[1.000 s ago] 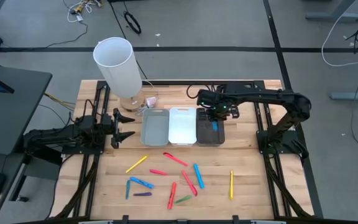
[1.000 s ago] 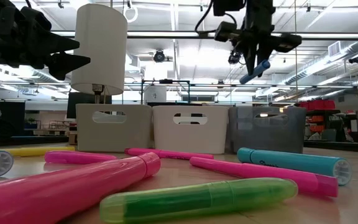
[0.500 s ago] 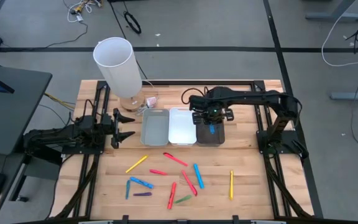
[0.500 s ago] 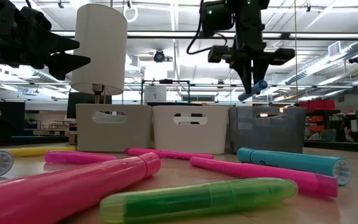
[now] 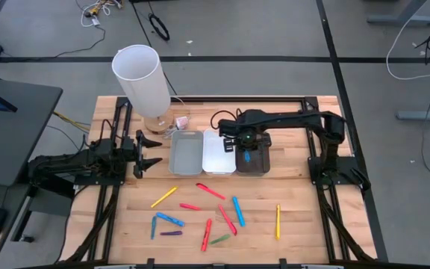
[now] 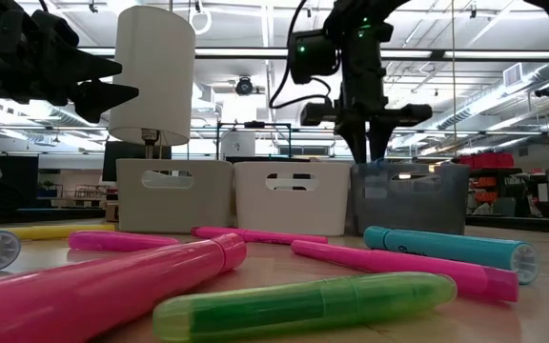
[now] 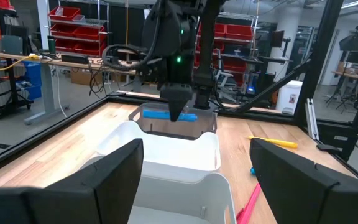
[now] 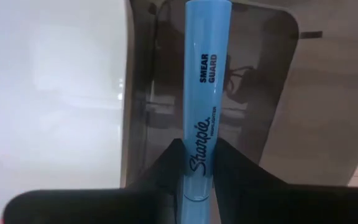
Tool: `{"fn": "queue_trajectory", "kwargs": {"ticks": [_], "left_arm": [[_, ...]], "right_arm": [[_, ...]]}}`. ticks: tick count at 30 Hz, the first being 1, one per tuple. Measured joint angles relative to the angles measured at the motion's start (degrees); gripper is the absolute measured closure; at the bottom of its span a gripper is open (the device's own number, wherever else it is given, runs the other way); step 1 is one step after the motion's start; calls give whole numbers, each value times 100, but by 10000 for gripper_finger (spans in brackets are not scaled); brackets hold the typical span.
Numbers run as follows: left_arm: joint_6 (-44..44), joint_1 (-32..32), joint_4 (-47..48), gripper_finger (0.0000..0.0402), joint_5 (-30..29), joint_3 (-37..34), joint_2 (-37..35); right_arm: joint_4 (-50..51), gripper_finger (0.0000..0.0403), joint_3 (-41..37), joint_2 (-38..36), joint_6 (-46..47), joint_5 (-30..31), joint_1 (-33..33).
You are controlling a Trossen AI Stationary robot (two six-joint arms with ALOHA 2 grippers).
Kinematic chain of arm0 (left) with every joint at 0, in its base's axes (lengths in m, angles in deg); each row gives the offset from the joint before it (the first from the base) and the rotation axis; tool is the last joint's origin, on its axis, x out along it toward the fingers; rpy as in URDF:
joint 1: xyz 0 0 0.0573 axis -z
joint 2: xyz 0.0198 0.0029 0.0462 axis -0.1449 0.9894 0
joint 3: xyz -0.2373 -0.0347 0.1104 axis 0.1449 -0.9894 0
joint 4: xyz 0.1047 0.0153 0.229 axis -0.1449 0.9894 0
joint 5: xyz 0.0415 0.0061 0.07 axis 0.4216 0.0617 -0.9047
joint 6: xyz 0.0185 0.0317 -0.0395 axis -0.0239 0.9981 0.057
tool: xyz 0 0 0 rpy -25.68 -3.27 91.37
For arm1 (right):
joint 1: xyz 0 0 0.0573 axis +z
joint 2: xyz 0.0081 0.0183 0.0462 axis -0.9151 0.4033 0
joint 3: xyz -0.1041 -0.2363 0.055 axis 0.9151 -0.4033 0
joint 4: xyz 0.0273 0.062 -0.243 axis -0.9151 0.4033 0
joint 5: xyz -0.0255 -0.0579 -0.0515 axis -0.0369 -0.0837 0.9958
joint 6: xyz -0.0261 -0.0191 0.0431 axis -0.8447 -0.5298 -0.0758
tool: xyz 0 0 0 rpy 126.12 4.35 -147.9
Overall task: Pick & Place Markers
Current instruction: Put the top blue marker pen into the black bin
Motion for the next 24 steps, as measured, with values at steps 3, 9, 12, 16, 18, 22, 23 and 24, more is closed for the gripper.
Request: {"fn": "queue_trajectory", "kwargs": {"ticks": [3, 9, 12, 16, 18, 22, 23, 24], "left_arm": [[-2, 0, -1, 99, 0, 2, 2], [-2, 0, 0, 99, 0, 0, 0], [0, 0, 1, 99, 0, 0, 0], [0, 1, -1, 99, 0, 1, 2], [0, 0, 1, 99, 0, 2, 0], [-2, 2, 1, 99, 0, 0, 2], [-2, 0, -1, 99, 0, 0, 2], [-2, 0, 1, 99, 0, 0, 2]], "right_arm": [[-39, 346, 0, 132, -11, -2, 0], [-386, 346, -106, 309, -15, -11, 0], [-660, 346, -325, 320, 53, -49, -2], [-847, 346, -580, 320, 109, -53, -3], [-920, 346, -672, 320, 109, -63, -15], [-1096, 346, -823, 320, 115, -135, -22], [-1133, 346, -839, 320, 111, -156, -22], [-1157, 346, -841, 320, 107, -166, -23]]}}
